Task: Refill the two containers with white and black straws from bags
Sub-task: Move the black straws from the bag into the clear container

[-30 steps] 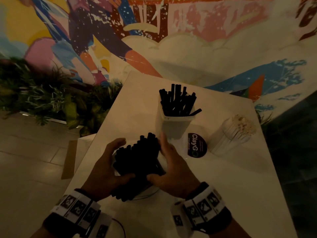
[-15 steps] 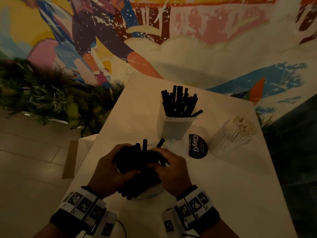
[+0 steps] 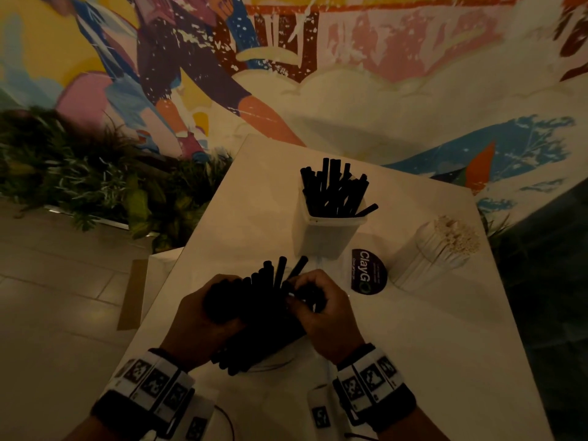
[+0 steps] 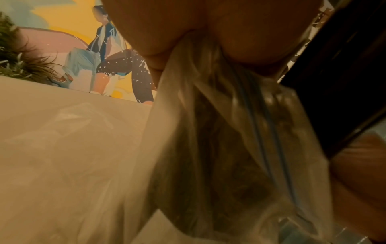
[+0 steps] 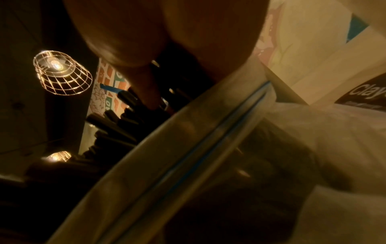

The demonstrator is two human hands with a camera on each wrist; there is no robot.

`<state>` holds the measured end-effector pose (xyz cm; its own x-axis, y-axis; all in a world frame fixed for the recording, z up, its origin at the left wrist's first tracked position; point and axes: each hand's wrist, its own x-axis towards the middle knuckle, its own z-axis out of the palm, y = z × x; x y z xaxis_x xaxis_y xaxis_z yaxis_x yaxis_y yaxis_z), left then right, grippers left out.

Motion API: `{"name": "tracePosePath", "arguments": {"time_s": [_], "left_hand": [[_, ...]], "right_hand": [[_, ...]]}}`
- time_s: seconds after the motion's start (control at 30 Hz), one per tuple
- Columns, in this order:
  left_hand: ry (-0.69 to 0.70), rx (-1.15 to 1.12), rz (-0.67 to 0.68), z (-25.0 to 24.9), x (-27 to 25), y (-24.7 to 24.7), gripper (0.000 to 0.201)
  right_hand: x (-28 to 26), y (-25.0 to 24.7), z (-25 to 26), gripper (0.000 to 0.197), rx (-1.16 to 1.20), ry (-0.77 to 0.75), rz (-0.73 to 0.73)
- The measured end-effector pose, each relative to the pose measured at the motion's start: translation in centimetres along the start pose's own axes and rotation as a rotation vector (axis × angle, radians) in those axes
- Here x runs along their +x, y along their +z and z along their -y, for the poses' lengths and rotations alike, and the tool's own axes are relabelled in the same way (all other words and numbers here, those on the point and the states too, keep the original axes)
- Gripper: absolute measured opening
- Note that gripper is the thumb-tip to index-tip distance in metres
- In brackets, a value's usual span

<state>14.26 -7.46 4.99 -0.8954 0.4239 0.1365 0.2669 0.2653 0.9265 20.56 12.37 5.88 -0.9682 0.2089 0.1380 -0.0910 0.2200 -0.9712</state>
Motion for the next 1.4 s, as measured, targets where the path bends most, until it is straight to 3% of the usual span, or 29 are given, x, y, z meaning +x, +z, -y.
{"name": "tracePosePath", "arguments": {"time_s": [0.13,0.27,0.37,0.57,0.7,0.87,1.03,1.17,1.4], "left_hand": [[-0.025,-0.001,0.001,0.2,0.1,-0.1,0.043],[-0.019,0.001,0.015,-0.1,0.1,0.0,0.042],[-0.029,-0.017,0.020,-0.2,0.1,0.0,0.044],[-0.049,-0.039,0.019,-0.5,0.1,0.0,0.040],[-0.095,-0.059,0.004,-1.1,0.0,-0.1,0.043],[-0.105,-0.067,0.009,-1.1,-0.1,-0.2,0.044],[-0.074,-0.057,0.021,-0.4,-0.2,-0.3,0.040],[-0.075,-0.084,0.004,0.0,-0.2,-0.3,0.035],[-0.070,-0.125,-0.017,-0.5,-0.4,0.0,0.031]], "right_hand": [[0.1,-0.5,0.7,0.033,0.092,-0.077,-0.171],[0.1,-0.6,-0.5,0.005,0.042,0.008,-0.167],[0.0,-0.8,-0.6,0.016,0.008,-0.023,-0.258],[0.4,-0.5,-1.2,0.035,-0.072,0.096,-0.227],[0.6,-0.7,0.4,0.045,-0.021,-0.009,-0.352],[0.5,-1.0,2.8,0.056,-0.051,-0.168,-0.379],[1.0,-2.6,6.7,0.039,0.019,-0.262,-0.403],[1.3,-4.0,10.8,0.036,0.154,-0.353,-0.459],[4.2,-7.2,15.2,0.047,0.325,-0.552,-0.571]]}}
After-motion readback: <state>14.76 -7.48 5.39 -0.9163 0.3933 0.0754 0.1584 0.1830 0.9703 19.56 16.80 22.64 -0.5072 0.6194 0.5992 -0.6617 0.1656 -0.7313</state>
